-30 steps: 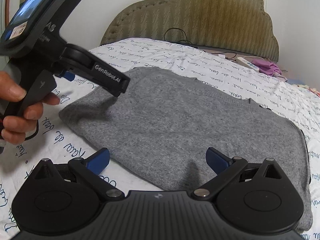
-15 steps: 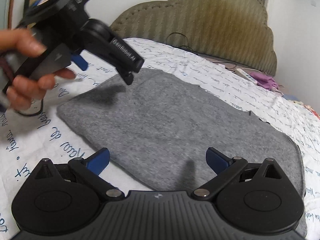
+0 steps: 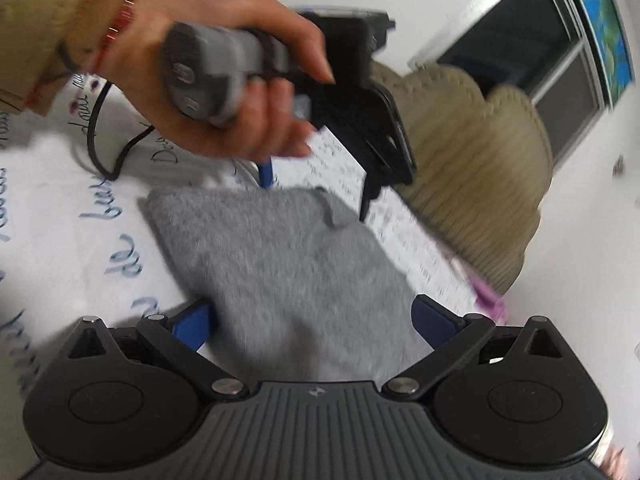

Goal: Fold small clothes
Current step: 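Grasp the folded sweater edge with the right gripper while the left gripper grasps the other edge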

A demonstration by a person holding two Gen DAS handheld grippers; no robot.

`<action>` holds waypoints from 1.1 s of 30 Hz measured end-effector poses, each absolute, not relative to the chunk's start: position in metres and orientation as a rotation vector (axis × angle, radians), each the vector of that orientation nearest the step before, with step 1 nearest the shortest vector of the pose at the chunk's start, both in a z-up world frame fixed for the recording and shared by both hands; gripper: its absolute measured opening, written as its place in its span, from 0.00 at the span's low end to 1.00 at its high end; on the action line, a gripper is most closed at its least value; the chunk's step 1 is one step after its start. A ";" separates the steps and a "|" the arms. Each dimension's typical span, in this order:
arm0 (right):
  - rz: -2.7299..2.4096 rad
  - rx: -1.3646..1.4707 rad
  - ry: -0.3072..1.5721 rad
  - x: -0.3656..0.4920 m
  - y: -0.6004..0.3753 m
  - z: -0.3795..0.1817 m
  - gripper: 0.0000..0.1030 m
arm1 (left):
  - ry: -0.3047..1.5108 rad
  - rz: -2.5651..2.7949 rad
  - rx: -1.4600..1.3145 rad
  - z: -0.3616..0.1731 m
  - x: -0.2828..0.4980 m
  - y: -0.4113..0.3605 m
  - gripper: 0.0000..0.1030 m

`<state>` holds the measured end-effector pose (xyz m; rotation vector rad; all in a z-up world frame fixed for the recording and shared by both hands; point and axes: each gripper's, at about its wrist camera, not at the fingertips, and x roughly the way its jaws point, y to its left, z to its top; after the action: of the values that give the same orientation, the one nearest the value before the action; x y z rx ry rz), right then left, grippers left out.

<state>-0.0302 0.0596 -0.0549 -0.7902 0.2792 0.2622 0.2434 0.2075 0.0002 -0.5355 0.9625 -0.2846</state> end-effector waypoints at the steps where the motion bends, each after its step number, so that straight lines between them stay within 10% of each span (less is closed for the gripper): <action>1: 0.261 -0.803 0.271 -0.026 0.063 -0.055 1.00 | 0.962 -0.299 -0.569 -0.001 0.249 0.208 0.95; 7: 0.276 -0.866 0.205 -0.006 0.082 -0.057 0.99 | 0.971 -0.359 -0.670 -0.011 0.272 0.198 0.70; 13: 0.326 -0.844 0.231 0.002 0.083 -0.057 0.48 | 0.995 -0.319 -0.668 -0.019 0.279 0.193 0.16; 15: 0.358 -0.829 0.237 0.001 0.080 -0.057 0.17 | 0.975 -0.291 -0.606 -0.012 0.273 0.187 0.13; 18: 0.366 -0.783 0.224 -0.002 0.073 -0.052 0.09 | 0.934 -0.237 -0.511 0.005 0.264 0.178 0.12; 33: 0.194 -0.600 0.106 -0.030 -0.032 0.002 0.08 | 0.776 -0.146 -0.218 0.110 0.223 0.057 0.12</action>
<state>-0.0302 -0.0324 0.0018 -0.6005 0.1057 0.1941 0.2228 0.0575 0.1097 -0.2176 0.7759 -0.1465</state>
